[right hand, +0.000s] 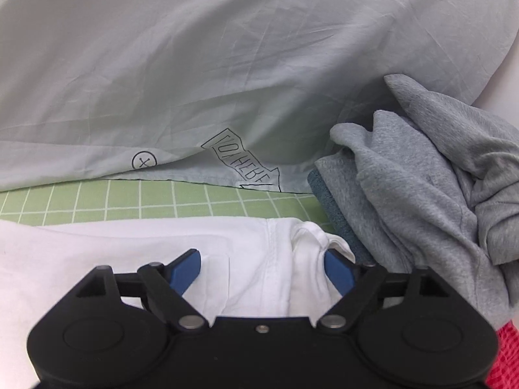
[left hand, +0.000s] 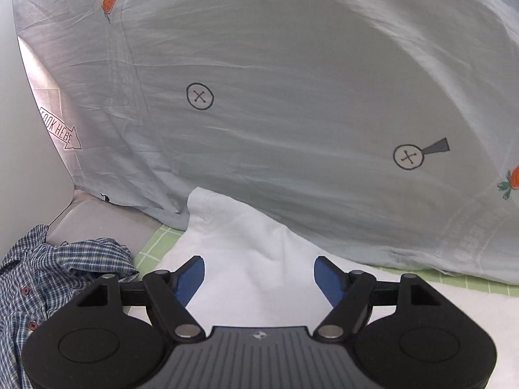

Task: Fold clothes

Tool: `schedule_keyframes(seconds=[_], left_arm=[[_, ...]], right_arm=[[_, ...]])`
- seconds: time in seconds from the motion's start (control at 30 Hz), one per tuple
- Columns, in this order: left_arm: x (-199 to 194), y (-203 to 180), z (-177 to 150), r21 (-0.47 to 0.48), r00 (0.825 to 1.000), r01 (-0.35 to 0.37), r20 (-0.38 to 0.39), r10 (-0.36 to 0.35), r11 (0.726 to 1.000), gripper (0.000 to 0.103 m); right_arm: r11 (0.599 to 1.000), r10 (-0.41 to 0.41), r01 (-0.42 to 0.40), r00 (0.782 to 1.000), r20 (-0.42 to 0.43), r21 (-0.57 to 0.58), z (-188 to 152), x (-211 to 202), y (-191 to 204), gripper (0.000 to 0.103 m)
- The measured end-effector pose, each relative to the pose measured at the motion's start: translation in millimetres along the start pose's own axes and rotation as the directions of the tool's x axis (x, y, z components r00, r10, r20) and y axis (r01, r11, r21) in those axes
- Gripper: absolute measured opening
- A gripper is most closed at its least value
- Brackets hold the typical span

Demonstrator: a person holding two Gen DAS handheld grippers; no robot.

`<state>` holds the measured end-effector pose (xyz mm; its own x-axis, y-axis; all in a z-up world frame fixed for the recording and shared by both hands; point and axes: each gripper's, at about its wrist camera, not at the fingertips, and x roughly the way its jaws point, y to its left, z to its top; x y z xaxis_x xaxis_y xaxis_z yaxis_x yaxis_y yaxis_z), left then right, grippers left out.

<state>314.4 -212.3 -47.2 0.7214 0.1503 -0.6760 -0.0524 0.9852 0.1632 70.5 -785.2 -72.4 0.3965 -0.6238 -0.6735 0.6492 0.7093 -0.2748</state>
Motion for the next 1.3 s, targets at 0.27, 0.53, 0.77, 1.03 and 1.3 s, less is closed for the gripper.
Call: schedule_keyframes(seconds=[0.27,0.53,0.77,1.03,1.3], left_arm=[[-81.4,2.4,-55.6,-0.005,0.995,0.072,-0.071,-0.072,0.997,0.084],[-163.4,-30.2,-154.4,0.086,0.959,0.21,-0.212,-0.188,0.974,0.084],[-201.2,-43.6,-227.4,0.105,0.92,0.264,-0.325,-0.218,0.959,0.084],[-234.6,-25.5,-256.6,0.039,0.927,0.229,-0.313,-0.206,0.973,0.084],[-250.9,18.3,-265.1,-0.068,0.949,0.113,-0.289,-0.128,0.991,0.084]], right_arm=[[0.994,0.079,-0.081,0.996,0.033,0.069,-25.2,-62.9,-19.5,0.097],[0.982,0.066,-0.058,0.997,-0.037,0.182,-122.9,-127.4,-64.8,0.1],[0.903,0.054,-0.015,0.995,-0.08,0.43,-208.9,-150.6,-116.3,0.101],[0.719,0.22,-0.152,0.975,-0.015,0.678,-241.7,-130.2,-152.7,0.048],[0.707,0.123,-0.133,0.99,0.064,0.695,-253.1,-162.7,-198.2,0.012]])
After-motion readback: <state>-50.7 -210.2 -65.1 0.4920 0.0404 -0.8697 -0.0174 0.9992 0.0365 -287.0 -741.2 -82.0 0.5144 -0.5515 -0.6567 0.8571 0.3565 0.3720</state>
